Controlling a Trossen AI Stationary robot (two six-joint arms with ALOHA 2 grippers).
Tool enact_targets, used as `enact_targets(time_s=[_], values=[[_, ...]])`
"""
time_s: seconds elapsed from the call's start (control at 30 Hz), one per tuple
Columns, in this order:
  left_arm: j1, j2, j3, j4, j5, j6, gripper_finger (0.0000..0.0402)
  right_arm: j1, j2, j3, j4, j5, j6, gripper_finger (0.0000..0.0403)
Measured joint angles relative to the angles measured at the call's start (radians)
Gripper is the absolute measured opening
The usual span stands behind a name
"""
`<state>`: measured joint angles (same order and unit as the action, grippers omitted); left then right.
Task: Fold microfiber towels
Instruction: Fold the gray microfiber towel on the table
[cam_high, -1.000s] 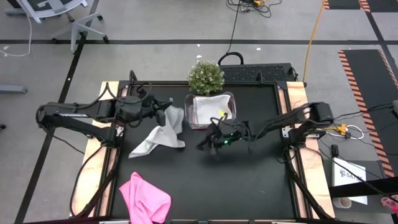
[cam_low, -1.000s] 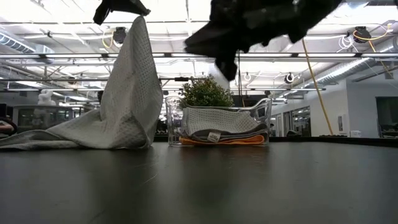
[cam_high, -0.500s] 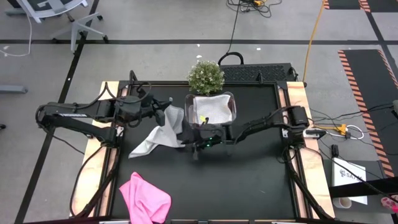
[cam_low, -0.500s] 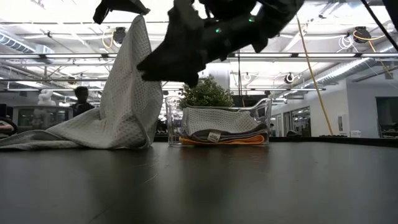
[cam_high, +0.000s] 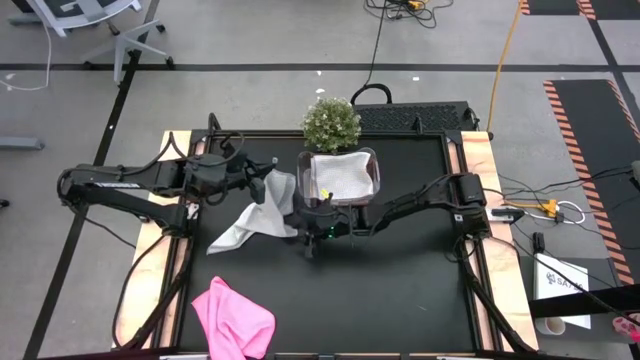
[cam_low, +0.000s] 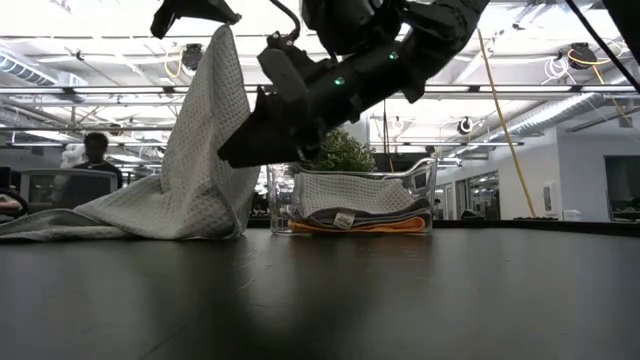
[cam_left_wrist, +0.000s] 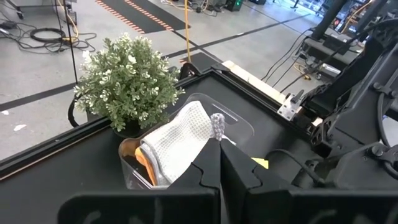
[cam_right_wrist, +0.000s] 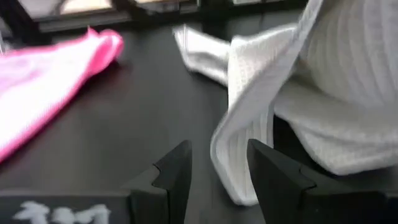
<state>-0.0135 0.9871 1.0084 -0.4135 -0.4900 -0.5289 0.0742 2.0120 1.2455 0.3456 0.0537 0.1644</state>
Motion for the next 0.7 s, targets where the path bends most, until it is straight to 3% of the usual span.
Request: enact_targets(time_s=[0.7], values=[[0.000, 0.000, 0.000, 0.007, 0.021, 0.004, 0.0000, 0.012, 0.168, 0.001, 0.189, 0.026, 0.115, 0.0147]])
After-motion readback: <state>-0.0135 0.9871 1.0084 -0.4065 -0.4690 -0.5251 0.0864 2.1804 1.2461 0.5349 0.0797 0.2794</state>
